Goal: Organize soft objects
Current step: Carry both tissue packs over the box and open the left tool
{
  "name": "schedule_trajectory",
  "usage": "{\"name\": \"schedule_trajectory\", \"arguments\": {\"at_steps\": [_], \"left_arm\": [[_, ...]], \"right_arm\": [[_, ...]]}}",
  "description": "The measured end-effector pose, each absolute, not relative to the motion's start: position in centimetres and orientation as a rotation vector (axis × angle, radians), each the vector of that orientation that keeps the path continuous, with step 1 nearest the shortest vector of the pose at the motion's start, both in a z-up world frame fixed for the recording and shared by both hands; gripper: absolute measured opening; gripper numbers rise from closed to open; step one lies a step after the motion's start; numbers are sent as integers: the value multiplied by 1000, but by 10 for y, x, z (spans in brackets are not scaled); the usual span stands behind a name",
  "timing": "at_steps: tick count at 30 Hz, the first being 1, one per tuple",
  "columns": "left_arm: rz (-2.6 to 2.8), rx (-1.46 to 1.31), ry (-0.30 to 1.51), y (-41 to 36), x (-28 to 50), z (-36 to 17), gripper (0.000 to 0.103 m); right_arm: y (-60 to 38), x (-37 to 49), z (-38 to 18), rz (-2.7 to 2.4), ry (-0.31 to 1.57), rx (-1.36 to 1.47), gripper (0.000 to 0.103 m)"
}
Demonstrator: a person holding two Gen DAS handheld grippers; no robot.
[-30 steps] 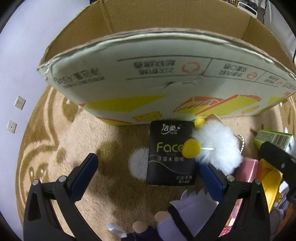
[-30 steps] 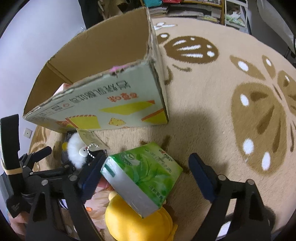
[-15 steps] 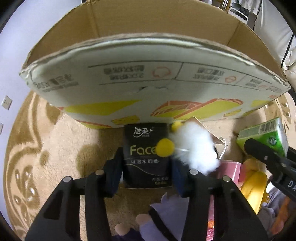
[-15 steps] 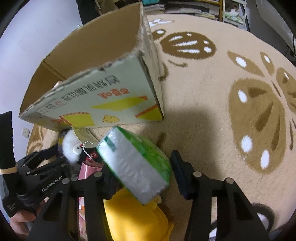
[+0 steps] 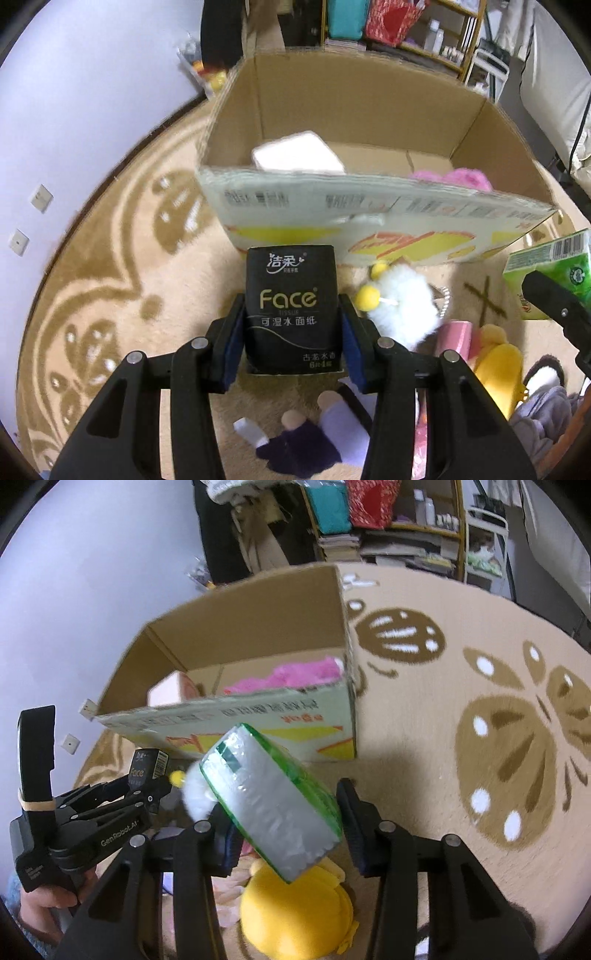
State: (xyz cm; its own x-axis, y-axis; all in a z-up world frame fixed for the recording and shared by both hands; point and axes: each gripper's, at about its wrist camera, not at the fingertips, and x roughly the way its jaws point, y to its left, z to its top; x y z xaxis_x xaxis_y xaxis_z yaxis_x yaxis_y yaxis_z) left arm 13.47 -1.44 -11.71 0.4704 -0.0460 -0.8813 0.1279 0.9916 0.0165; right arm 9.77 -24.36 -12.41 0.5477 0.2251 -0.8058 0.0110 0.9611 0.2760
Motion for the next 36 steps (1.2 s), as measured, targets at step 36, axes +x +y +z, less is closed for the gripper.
{"name": "schedule_trajectory", "arguments": {"at_steps": [36], "left_arm": [[-95, 220, 676, -22, 147, -10, 45]], "right_arm": [[-204, 131, -53, 279, 633, 97, 48]]}}
